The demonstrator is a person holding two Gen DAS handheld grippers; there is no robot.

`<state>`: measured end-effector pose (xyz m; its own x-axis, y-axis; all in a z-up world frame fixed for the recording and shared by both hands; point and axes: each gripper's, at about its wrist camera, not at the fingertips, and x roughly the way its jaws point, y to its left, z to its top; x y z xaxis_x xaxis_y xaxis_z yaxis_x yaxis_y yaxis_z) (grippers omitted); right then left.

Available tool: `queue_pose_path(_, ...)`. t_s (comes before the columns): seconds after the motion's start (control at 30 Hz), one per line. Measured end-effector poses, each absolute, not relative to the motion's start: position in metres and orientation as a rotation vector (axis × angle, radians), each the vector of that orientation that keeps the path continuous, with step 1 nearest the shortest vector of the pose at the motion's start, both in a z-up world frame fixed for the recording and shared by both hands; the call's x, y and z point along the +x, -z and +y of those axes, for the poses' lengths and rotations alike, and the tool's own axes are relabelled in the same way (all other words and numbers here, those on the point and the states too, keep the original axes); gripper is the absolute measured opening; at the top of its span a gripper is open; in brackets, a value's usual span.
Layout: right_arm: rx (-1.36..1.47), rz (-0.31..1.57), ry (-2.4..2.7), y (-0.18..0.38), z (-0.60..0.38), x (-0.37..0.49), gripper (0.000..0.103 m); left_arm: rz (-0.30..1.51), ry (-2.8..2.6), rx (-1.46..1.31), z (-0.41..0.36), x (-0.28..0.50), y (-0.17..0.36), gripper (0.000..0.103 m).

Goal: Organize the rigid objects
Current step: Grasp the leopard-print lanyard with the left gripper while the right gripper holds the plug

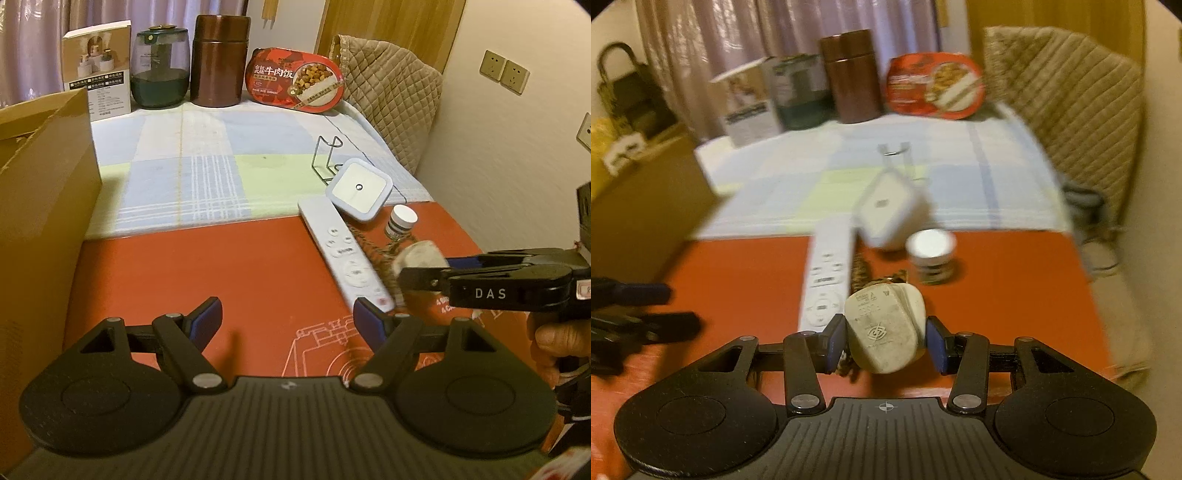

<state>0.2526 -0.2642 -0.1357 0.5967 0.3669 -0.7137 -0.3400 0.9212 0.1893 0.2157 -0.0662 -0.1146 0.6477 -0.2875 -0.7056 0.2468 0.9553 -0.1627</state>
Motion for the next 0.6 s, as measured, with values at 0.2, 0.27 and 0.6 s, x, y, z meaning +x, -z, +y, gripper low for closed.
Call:
queue_pose_path(0.2,0.141,0.862,-0.56,0.133,-0.246,0.246,0.043,0.822,0.324,-0.035,-0.068,0.207,0.12,0.075)
queue_pose_path(0.27,0.112,0.836,-0.533,0.127,-0.248,0.243,0.043,0.817,0.35,-0.021,-0.074,0.208,0.12,0.074)
queue_pose_path(0.6,0.159,0.821,-0.355,0.123,-0.29,0.242,0.043,0.754,0.48,0.136,-0.126,0.235,0.121,0.061)
